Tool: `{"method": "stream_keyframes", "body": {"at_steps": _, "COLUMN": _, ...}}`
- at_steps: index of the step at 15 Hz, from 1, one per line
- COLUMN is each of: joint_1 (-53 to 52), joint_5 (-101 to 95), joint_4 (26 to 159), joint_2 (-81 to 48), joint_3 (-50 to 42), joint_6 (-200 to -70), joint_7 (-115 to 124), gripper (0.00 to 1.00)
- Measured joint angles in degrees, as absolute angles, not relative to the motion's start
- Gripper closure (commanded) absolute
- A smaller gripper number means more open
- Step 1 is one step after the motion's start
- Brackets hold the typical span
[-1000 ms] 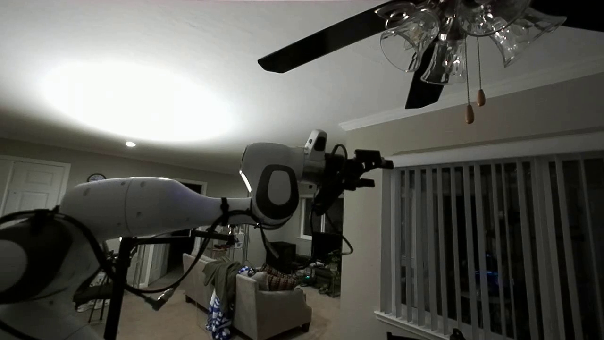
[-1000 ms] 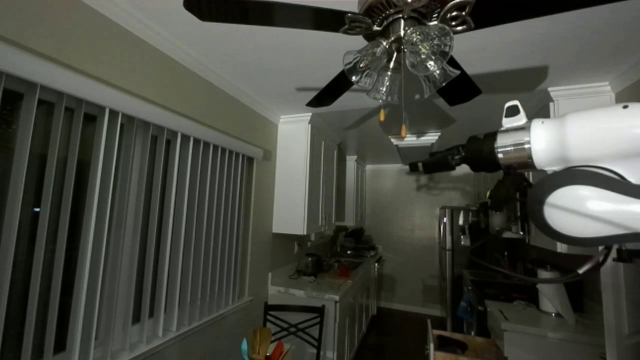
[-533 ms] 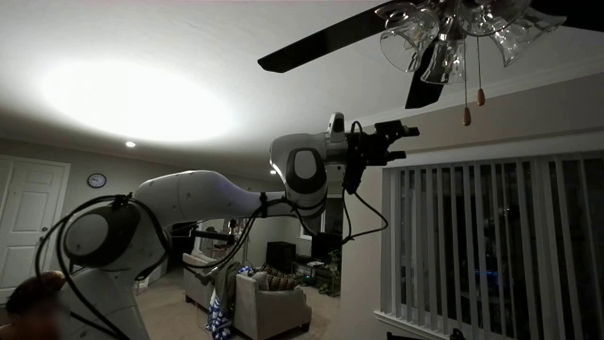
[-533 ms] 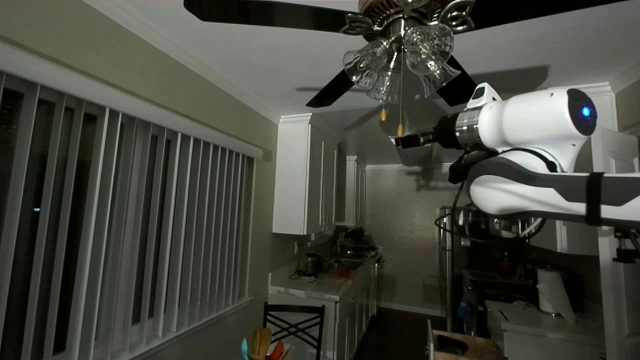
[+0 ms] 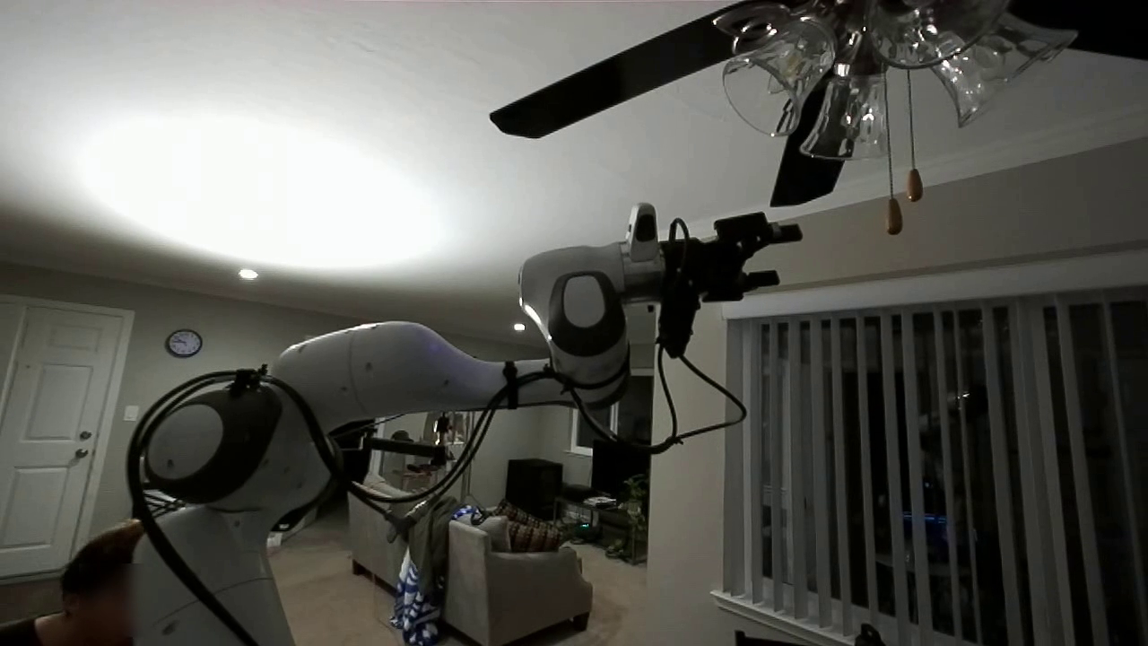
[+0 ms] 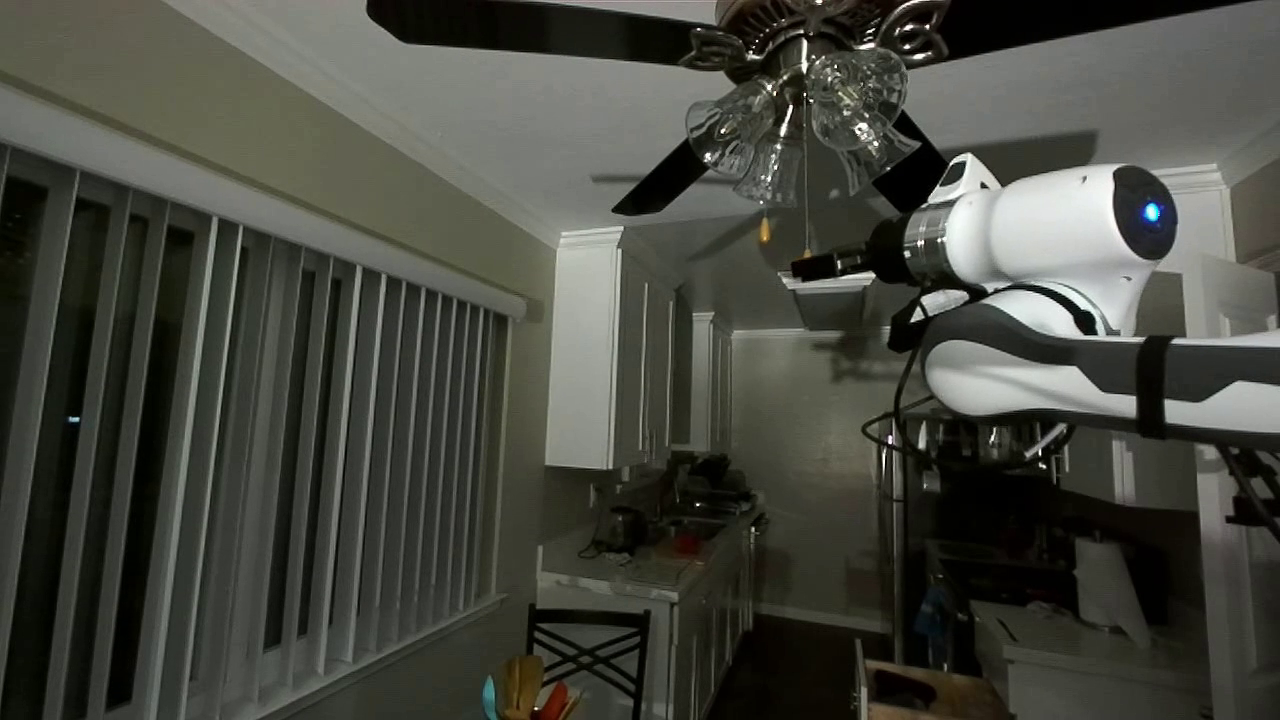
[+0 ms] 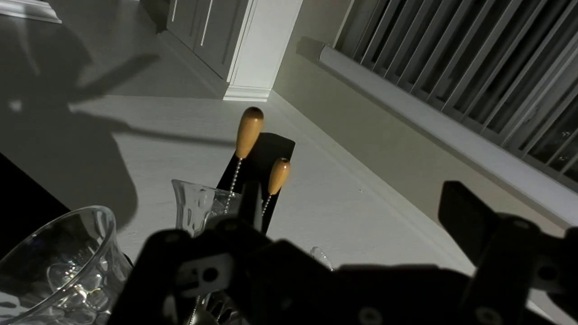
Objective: Turn on the ceiling lights
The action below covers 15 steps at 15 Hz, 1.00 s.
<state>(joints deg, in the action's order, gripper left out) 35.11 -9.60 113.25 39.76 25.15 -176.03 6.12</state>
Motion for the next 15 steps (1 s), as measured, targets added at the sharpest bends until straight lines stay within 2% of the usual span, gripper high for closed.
{"method": "stream_keyframes", "body": {"at_steps": 3, "joint_1": 36.4, "joint_5": -9.6, "joint_4": 112.73, "joint_2": 40.23, "joint_3": 25.26, "joint_6": -176.07, "joint_7": 6.82, "gripper": 0.0}}
{"method": "stream_keyframes", "body": {"at_steps": 9, "joint_1": 51.83, "joint_5": -9.6, "joint_4": 106.23, "joint_2": 42.05, "joint_3": 31.31, "joint_6": -170.81, "joint_7": 14.83, "gripper": 0.0}}
{"method": "stream_keyframes", "body": {"at_steps": 15, "joint_1": 56.76, "joint_5": -9.63, "joint_4": 103.26, "joint_2": 42.0, "joint_3": 36.91, "joint_6": -163.48, "joint_7": 18.38, "gripper": 0.0}}
